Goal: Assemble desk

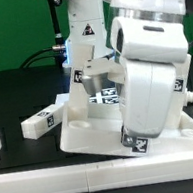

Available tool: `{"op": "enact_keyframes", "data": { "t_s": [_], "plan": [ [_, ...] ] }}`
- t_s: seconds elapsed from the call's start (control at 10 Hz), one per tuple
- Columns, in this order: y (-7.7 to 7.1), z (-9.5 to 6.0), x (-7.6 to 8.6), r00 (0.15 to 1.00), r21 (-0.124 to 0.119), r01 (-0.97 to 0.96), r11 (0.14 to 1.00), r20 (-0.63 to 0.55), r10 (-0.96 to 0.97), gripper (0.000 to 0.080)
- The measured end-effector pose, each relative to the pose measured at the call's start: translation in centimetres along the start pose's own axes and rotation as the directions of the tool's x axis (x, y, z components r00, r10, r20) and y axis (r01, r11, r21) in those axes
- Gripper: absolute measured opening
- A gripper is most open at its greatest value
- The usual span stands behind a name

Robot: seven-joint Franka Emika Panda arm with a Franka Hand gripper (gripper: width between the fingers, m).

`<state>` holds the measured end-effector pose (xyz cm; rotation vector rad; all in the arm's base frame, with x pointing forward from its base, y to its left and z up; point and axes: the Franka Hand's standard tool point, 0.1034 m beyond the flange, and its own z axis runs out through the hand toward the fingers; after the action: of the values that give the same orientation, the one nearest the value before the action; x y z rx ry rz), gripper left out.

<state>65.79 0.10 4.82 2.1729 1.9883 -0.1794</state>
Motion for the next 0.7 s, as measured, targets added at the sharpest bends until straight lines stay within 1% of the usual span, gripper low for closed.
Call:
{"op": "enact_keyframes", "data": {
  "t_s": [0.1,0.3,0.6,0.7],
  "plan": [
    [0.0,0.1,0.3,1.000,0.002,-0.005,1.000,-0.001,0.005,0.0061],
    [-0.4,0.5,0.0,1.000,0.010,-0.015,1.000,0.004,0.015,0.0061],
    [-0.5,0.7,-0.1,1.000,0.015,-0.019,1.000,0.005,0.019,0.0061],
    [-1.2,0.6,0.7,0.996,0.074,-0.085,0.994,0.021,0.084,0.0061]
  ]
}}
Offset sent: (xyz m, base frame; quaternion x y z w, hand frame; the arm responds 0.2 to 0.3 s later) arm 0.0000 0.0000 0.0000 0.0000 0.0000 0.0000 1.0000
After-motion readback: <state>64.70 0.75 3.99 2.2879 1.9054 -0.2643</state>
